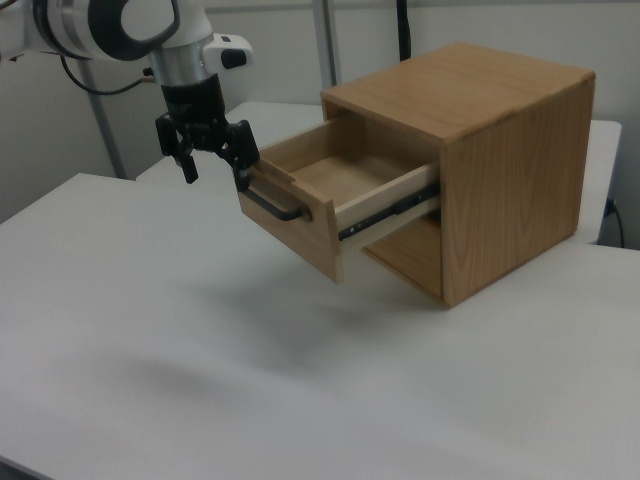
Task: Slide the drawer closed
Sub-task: 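Lower the gripper down to the black handle of the open drawer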
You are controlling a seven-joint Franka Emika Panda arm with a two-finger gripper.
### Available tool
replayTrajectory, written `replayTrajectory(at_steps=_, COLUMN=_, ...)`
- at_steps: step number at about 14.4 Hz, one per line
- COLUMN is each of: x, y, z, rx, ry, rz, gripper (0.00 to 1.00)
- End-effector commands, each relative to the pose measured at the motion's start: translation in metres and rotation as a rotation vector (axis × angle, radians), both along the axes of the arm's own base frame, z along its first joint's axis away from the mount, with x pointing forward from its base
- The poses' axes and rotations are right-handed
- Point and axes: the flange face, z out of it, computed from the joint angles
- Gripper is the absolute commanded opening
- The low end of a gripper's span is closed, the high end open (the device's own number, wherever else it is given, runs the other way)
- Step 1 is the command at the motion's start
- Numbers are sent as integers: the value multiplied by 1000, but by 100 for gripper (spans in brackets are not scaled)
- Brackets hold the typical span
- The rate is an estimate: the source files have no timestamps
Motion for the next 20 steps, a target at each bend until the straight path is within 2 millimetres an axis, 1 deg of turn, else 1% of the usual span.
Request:
replayTrajectory(at_steps=1, x=-4, y=5, z=-7, rx=-12, ry=8, rz=3, gripper=100)
replayTrajectory(at_steps=12, x=-6, y=6, z=-9, rx=-11, ry=19, rz=0, gripper=100)
replayTrajectory(at_steps=17, x=-6, y=-2, z=-10, rx=-10, ry=24, rz=1, gripper=100)
replayTrajectory(at_steps=18, x=-5, y=-2, z=-12, rx=-11, ry=25, rz=15, gripper=100)
replayTrajectory(at_steps=19, x=1, y=1, z=-21, rx=-12, ry=36, rz=60, gripper=100)
replayTrajectory(at_steps=20, x=1, y=2, z=-23, rx=-15, ry=39, rz=63, gripper=100)
